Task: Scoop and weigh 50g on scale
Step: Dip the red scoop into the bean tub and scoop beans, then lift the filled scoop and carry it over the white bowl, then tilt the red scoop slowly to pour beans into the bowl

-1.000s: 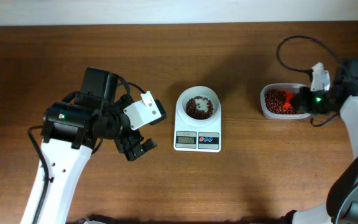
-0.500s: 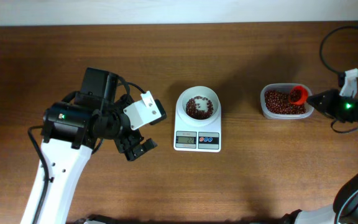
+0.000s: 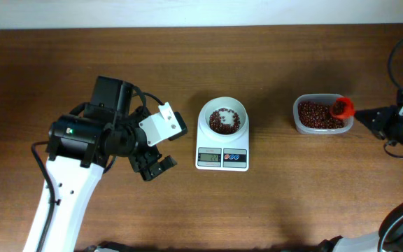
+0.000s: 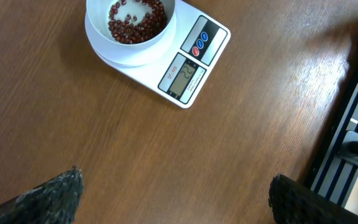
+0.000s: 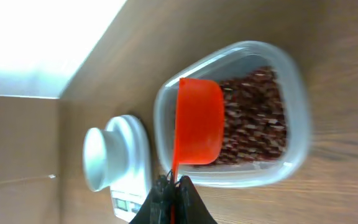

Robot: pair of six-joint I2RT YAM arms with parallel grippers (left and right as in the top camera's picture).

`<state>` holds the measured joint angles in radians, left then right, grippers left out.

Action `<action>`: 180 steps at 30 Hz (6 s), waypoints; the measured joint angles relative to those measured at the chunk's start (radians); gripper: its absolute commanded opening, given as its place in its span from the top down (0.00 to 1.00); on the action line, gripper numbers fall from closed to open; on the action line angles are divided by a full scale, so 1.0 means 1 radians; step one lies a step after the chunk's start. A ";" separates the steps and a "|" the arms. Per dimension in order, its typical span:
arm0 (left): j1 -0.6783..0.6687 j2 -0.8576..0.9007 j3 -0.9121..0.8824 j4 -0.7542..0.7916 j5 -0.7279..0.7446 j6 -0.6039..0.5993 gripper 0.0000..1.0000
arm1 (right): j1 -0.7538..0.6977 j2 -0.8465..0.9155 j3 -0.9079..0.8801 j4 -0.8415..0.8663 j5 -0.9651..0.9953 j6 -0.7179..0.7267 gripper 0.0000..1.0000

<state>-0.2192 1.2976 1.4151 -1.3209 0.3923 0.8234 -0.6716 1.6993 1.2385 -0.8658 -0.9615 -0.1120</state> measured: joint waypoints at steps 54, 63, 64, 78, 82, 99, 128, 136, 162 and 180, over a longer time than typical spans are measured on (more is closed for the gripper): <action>0.000 0.000 0.000 0.000 0.000 0.000 0.01 | 0.715 0.000 0.000 0.179 -0.086 -0.128 0.96; 0.000 0.000 0.000 0.000 0.000 0.000 0.01 | 0.717 0.000 0.000 0.197 -0.044 -0.110 0.96; 0.000 0.000 0.000 0.000 0.000 0.000 0.01 | 0.717 0.000 0.000 0.192 -0.060 -0.129 0.96; 0.000 0.000 0.000 0.000 0.000 0.000 0.01 | 0.718 0.000 0.000 0.218 -0.031 -0.084 0.96; 0.000 0.000 0.000 0.000 0.000 0.000 0.01 | 0.718 0.000 0.000 0.220 0.008 -0.040 0.96; 0.000 0.000 0.000 0.000 0.000 0.000 0.01 | 0.718 0.000 0.000 0.221 0.008 -0.021 0.96; 0.000 0.000 0.000 0.000 0.000 0.000 0.01 | 0.719 0.000 0.000 0.238 -0.007 -0.067 0.96; 0.000 0.000 0.000 0.000 0.000 0.000 0.01 | 0.719 0.000 0.000 0.240 0.126 0.048 0.96; 0.000 0.000 0.000 0.000 0.000 0.000 0.01 | 0.722 0.000 0.000 0.193 0.086 0.005 0.96; 0.000 0.000 0.000 0.000 0.000 0.000 0.01 | 0.727 0.000 0.000 0.182 0.104 0.005 0.96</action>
<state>-0.2192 1.2976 1.4151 -1.3205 0.3923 0.8234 0.0551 1.6993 1.2385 -0.6842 -0.8577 -0.1066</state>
